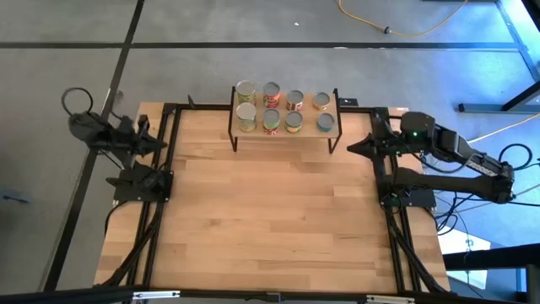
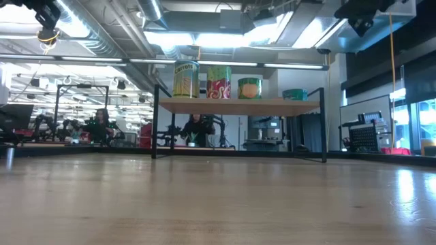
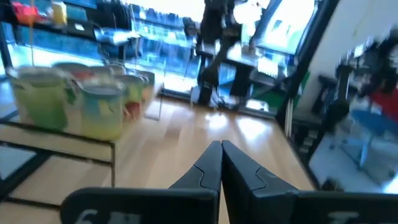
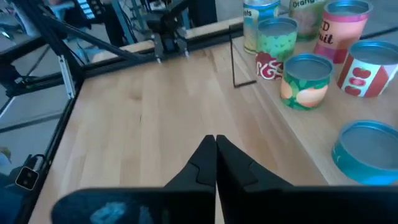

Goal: Pick and place cans onto a shelf
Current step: Return to Home Position

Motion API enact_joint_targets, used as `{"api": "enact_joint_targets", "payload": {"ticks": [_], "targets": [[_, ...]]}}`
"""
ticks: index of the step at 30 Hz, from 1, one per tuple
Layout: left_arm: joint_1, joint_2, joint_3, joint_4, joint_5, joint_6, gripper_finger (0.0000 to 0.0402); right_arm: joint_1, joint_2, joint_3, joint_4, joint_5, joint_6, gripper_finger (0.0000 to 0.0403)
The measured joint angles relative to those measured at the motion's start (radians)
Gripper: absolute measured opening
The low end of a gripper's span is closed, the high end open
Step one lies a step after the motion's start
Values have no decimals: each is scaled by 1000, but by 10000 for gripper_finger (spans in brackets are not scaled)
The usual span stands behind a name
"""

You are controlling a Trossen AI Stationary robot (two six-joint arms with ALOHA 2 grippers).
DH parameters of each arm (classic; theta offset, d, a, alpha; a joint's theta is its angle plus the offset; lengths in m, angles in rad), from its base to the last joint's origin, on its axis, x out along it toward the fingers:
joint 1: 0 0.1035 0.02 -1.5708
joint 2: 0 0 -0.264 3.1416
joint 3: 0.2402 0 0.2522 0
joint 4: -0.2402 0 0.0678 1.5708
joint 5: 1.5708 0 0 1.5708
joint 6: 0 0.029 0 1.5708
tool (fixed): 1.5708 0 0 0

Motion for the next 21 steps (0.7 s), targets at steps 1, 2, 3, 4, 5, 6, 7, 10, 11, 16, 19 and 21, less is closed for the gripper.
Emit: {"api": "enact_joint_targets", "payload": {"ticks": [1,2,3,4,5,6,7,10,11,16,19,21], "targets": [[-1,0,-15,-2,4,1,0,0,-19,-21,12,0,0,0],[-1,1,-26,-13,5,9,0,0,-39,-44,33,0,3,0],[0,1,-29,10,2,24,0,0,-57,-63,57,0,15,0],[0,0,-32,49,0,40,0,0,-75,-85,89,0,23,0],[0,-1,-41,75,-1,56,0,0,-91,-107,121,-1,25,0],[0,-1,-57,94,7,76,0,0,-107,-129,149,-9,26,0],[0,1,-74,113,22,102,0,0,-120,-152,183,-23,25,0],[0,-1,-120,250,28,191,0,0,-146,-211,292,-26,23,0],[0,-1,-138,280,44,212,0,0,-151,-227,310,-27,20,0],[0,0,-219,399,87,241,0,0,-164,-315,387,-44,10,0],[0,0,-264,457,97,243,0,0,-166,-387,496,-53,4,0],[0,0,-295,484,93,247,0,0,-168,-433,571,-88,4,0]]}}
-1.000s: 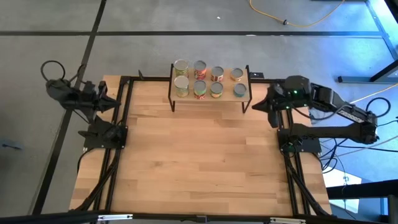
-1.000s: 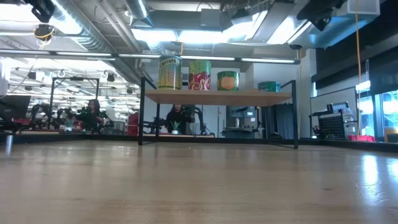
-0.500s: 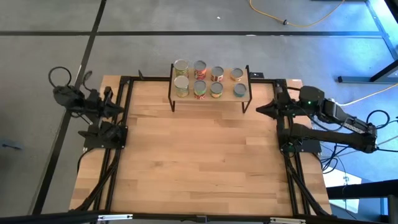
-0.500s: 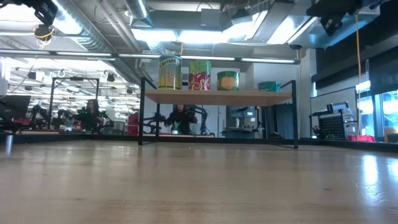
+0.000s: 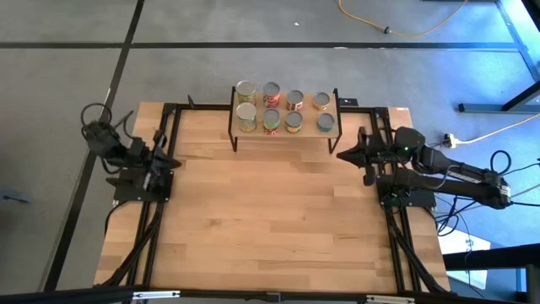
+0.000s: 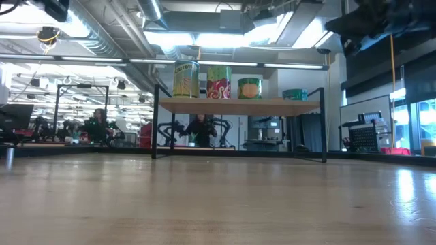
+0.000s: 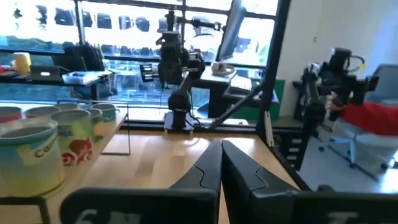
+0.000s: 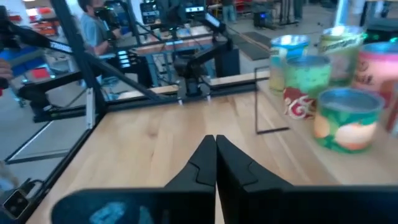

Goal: Pick and place cans onto a shelf
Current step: Return to Home Position

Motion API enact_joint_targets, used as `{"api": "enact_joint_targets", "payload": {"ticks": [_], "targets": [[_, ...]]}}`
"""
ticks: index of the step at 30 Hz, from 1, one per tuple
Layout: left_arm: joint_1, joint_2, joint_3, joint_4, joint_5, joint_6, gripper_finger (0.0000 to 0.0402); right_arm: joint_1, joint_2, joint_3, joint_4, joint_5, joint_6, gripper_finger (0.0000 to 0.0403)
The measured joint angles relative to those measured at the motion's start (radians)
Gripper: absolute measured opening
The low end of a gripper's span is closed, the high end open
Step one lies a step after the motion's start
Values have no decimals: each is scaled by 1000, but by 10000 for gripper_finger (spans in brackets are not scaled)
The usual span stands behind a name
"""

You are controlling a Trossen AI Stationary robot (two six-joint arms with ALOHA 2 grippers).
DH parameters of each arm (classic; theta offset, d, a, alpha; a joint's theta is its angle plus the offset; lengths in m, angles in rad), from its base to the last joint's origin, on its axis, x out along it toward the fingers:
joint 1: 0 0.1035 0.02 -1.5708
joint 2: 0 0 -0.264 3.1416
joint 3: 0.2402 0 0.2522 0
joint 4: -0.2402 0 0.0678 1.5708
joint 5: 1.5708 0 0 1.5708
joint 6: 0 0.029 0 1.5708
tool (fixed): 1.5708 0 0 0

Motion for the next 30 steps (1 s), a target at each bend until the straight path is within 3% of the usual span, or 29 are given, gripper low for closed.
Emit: {"api": "enact_joint_targets", "payload": {"ticks": [7,17,24,30], "targets": [[0,0,-95,105,4,22,0,0,-40,-82,32,-15,20,0],[0,0,-242,281,6,46,0,0,-197,-90,-28,-41,-7,0],[0,0,-314,337,30,43,0,0,-271,-90,-77,-41,-8,0],[0,0,-429,506,101,88,0,0,-296,-90,-81,-41,-9,0]]}}
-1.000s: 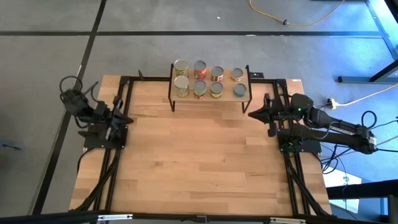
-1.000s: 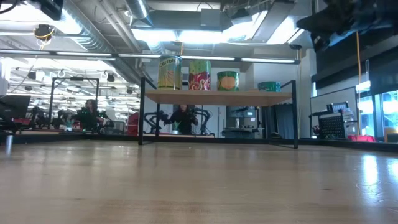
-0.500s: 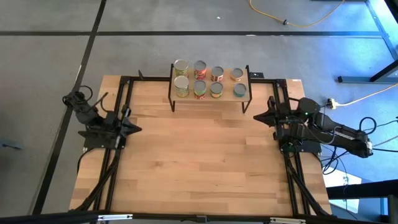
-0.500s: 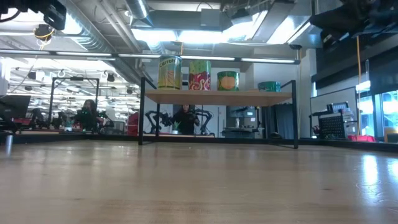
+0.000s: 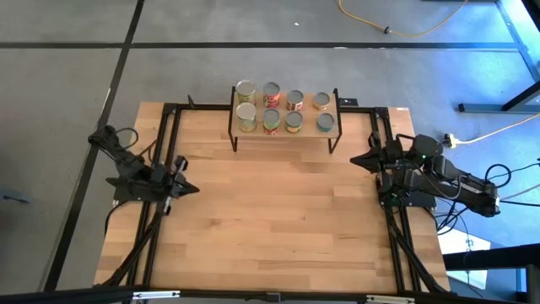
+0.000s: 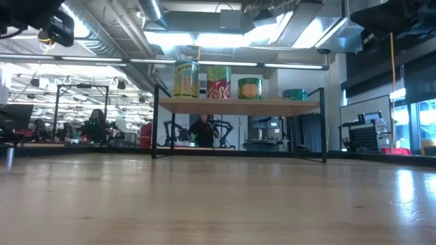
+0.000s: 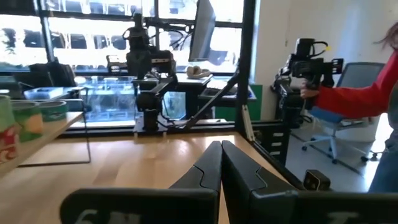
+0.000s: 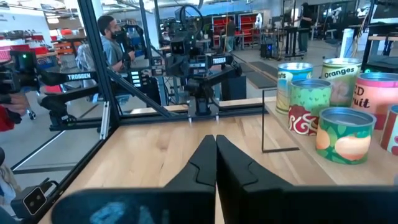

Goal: Pick and place cans onto a shelf
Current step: Return to Home Position

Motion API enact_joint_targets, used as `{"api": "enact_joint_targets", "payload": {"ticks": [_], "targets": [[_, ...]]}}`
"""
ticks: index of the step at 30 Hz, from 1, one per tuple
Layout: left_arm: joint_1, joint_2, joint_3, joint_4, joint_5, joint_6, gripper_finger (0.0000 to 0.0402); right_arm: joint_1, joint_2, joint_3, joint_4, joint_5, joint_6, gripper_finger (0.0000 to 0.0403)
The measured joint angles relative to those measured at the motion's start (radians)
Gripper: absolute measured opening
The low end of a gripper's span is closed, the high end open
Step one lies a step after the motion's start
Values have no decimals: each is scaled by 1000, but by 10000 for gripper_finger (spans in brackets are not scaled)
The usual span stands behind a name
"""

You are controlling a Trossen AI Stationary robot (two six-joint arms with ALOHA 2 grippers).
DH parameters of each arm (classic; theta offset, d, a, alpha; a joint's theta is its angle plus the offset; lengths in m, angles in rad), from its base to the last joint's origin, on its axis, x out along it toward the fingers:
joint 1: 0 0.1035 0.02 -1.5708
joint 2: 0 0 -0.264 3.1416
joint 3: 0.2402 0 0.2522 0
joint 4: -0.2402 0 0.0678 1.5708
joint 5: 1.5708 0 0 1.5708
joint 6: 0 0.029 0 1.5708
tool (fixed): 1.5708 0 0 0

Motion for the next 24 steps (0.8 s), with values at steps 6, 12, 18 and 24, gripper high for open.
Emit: {"api": "enact_joint_targets", "payload": {"ticks": [6,12,18,24], "targets": [[0,0,-95,136,33,2,0,0,-1,0,-3,0,9,0],[0,1,-133,166,63,-3,0,0,-1,0,-12,-1,30,0],[0,1,-134,159,175,4,0,0,-1,0,-12,-1,30,0],[0,1,-133,157,241,4,0,0,-25,0,-11,-12,22,0]]}}
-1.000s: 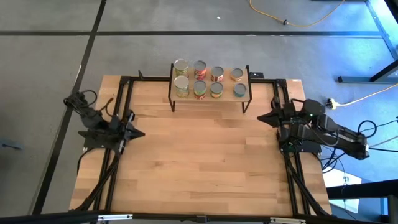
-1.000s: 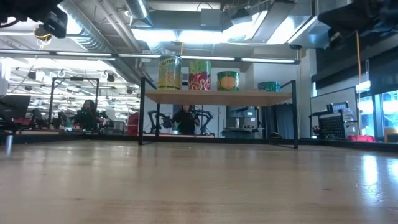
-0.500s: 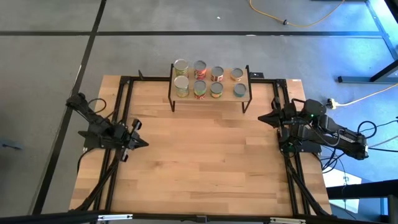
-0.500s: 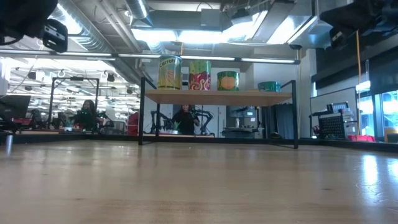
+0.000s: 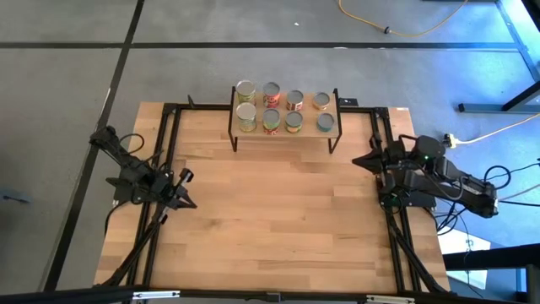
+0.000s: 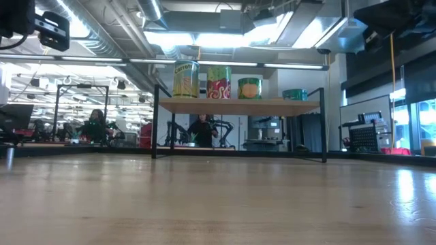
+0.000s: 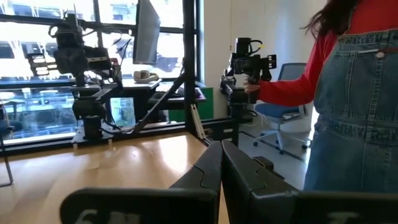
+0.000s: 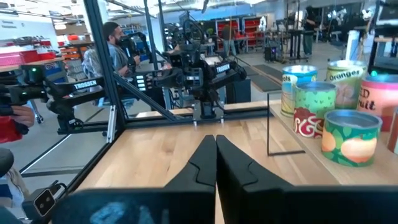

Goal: Pick and place cans onto a shelf
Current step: Return to Home Position

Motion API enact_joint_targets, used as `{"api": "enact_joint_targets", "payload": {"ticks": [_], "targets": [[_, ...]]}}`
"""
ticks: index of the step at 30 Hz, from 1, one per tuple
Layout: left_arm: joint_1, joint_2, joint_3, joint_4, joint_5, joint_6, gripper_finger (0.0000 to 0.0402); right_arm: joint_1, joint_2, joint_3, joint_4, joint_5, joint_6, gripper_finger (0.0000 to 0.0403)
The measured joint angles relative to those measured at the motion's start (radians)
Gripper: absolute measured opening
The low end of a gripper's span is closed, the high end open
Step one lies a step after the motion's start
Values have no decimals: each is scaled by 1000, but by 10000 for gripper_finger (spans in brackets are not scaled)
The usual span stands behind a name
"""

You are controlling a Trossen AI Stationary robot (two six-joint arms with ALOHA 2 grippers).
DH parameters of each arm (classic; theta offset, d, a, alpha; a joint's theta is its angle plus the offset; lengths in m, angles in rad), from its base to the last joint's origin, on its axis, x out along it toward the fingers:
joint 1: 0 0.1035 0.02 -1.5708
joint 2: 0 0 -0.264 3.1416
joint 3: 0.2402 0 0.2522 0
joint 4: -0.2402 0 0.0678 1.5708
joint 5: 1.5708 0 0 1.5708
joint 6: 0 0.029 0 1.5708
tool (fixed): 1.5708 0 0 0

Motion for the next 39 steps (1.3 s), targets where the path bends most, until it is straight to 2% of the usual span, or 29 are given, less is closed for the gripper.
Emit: {"api": "enact_joint_targets", "payload": {"ticks": [9,13,17,22,26,39], "targets": [[0,0,0,3,-1,-1,0,0,-118,0,-84,-6,-21,0],[0,0,0,4,-2,-2,0,0,-124,-5,-101,-7,-26,0],[0,0,0,7,-2,-3,0,0,-125,-79,-48,-6,5,0],[0,0,0,12,-2,-3,0,0,-124,-245,225,-20,84,0],[0,0,0,12,-1,-4,0,0,-124,-347,393,-12,84,0],[0,0,0,-37,1,-7,0,0,-124,-358,301,-5,4,13]]}}
